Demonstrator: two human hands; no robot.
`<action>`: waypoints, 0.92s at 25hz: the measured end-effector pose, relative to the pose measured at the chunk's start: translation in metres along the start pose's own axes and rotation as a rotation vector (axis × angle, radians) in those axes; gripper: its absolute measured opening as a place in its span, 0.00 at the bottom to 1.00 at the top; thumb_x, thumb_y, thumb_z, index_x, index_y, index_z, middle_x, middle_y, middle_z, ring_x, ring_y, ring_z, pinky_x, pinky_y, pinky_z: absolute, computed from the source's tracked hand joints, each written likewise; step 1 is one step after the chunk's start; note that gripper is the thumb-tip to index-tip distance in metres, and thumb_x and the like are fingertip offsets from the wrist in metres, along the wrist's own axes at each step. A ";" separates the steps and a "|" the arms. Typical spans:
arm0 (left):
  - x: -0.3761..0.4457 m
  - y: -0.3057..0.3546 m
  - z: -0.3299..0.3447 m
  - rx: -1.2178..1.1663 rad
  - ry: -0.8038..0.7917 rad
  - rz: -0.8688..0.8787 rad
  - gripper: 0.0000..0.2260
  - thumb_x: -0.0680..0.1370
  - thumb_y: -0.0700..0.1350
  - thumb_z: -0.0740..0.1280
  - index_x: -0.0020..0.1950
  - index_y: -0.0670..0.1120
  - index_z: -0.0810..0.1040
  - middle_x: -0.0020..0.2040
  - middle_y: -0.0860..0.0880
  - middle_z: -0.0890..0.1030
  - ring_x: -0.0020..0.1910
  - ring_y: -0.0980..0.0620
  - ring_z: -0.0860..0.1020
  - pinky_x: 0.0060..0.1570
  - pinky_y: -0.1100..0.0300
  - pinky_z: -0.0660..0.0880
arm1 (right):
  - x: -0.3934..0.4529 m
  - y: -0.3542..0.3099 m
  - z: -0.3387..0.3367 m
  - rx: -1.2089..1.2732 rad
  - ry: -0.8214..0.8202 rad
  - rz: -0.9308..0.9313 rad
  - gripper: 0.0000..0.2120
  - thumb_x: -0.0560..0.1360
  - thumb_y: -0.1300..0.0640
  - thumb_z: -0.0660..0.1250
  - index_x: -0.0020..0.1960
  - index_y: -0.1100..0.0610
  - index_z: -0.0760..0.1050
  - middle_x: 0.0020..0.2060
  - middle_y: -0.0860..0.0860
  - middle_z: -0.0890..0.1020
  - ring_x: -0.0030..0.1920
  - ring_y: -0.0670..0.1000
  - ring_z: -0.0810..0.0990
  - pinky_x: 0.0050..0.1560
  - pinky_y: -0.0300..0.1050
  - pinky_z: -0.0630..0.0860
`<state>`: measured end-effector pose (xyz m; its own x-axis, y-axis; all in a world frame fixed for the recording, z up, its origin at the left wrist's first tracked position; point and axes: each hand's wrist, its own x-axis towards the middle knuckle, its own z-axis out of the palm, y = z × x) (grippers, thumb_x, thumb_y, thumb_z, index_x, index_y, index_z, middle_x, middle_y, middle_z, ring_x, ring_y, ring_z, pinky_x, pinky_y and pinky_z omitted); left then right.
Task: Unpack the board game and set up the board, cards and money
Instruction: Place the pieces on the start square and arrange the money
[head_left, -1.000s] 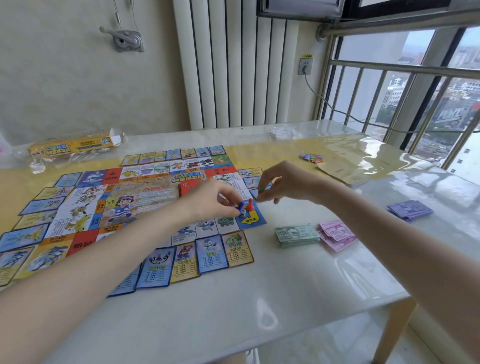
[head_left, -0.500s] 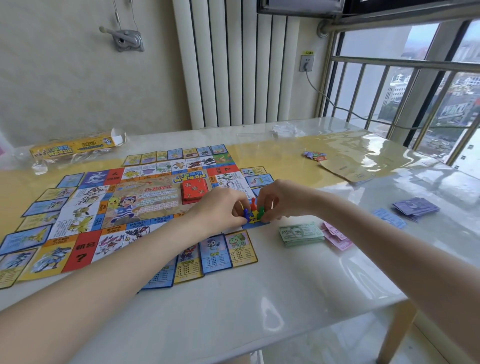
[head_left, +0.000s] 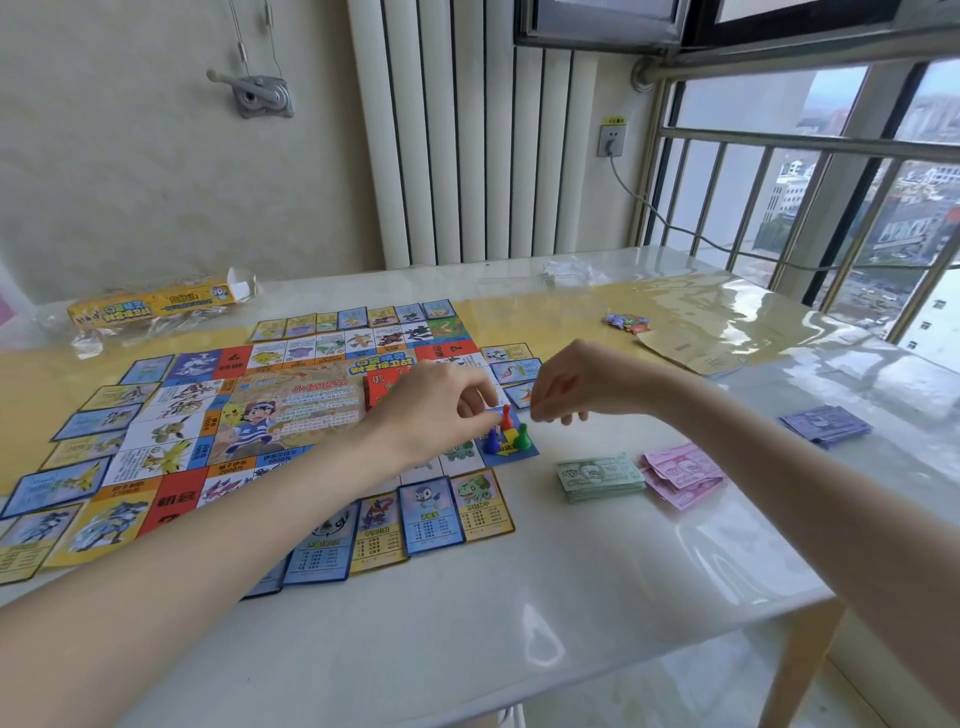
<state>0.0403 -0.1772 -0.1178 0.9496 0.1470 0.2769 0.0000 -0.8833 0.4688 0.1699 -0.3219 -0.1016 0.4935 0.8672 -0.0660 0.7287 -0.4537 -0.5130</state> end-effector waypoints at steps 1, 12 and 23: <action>0.000 0.007 0.001 -0.017 -0.003 0.019 0.05 0.74 0.44 0.70 0.48 0.44 0.81 0.39 0.51 0.80 0.36 0.62 0.76 0.38 0.73 0.72 | -0.004 0.001 -0.007 -0.025 0.000 0.009 0.04 0.71 0.61 0.70 0.45 0.61 0.81 0.30 0.46 0.79 0.25 0.36 0.75 0.31 0.32 0.73; 0.021 0.067 0.049 0.263 -0.412 0.021 0.20 0.70 0.54 0.72 0.54 0.40 0.78 0.51 0.45 0.80 0.51 0.48 0.77 0.49 0.54 0.74 | -0.045 0.006 -0.002 -0.324 -0.180 0.123 0.17 0.65 0.55 0.76 0.52 0.57 0.79 0.43 0.49 0.82 0.45 0.51 0.79 0.46 0.43 0.74; 0.028 0.072 0.050 0.203 -0.540 -0.161 0.15 0.71 0.51 0.72 0.47 0.44 0.71 0.38 0.50 0.71 0.37 0.54 0.70 0.31 0.63 0.63 | -0.048 0.003 0.000 -0.344 -0.211 0.113 0.16 0.67 0.57 0.74 0.54 0.57 0.78 0.45 0.49 0.80 0.51 0.53 0.78 0.48 0.46 0.73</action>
<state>0.0821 -0.2595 -0.1183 0.9575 0.0858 -0.2752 0.1665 -0.9439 0.2851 0.1485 -0.3651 -0.1002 0.4977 0.8147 -0.2975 0.8091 -0.5597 -0.1791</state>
